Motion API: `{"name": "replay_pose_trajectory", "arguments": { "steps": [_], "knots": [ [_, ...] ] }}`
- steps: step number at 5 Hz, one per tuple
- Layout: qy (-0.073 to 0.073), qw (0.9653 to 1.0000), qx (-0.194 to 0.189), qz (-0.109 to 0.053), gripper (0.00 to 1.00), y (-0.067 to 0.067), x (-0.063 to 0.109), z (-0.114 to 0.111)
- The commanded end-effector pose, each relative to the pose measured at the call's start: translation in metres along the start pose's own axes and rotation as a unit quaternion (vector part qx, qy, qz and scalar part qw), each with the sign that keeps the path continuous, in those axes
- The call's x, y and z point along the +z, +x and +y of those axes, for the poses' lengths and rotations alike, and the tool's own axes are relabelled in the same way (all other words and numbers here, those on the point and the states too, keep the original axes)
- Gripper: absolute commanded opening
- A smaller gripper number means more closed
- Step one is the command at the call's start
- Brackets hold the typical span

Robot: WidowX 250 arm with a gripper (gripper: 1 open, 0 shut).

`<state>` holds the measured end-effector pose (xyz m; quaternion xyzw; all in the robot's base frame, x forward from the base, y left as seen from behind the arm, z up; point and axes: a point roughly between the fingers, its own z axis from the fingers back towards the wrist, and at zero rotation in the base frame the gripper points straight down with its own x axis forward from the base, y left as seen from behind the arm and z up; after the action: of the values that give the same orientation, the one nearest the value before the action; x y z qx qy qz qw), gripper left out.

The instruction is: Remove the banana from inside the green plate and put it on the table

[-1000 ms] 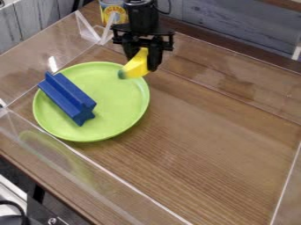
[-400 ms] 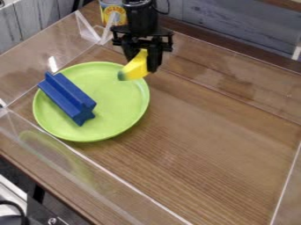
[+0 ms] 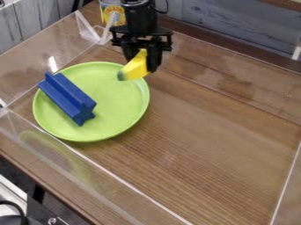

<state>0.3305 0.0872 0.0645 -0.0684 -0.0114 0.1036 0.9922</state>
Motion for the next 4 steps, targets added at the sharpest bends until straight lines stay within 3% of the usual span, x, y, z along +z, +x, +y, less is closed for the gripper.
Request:
{"name": "replay_pose_trajectory", "arguments": {
  "steps": [1,4],
  "knots": [
    [-0.002,0.9992,0.0,-0.039,0.0,0.007,0.026,0.0],
    [-0.012,0.9982,-0.047,-0.036,0.0,-0.004,0.037,-0.027]
  ]
}}
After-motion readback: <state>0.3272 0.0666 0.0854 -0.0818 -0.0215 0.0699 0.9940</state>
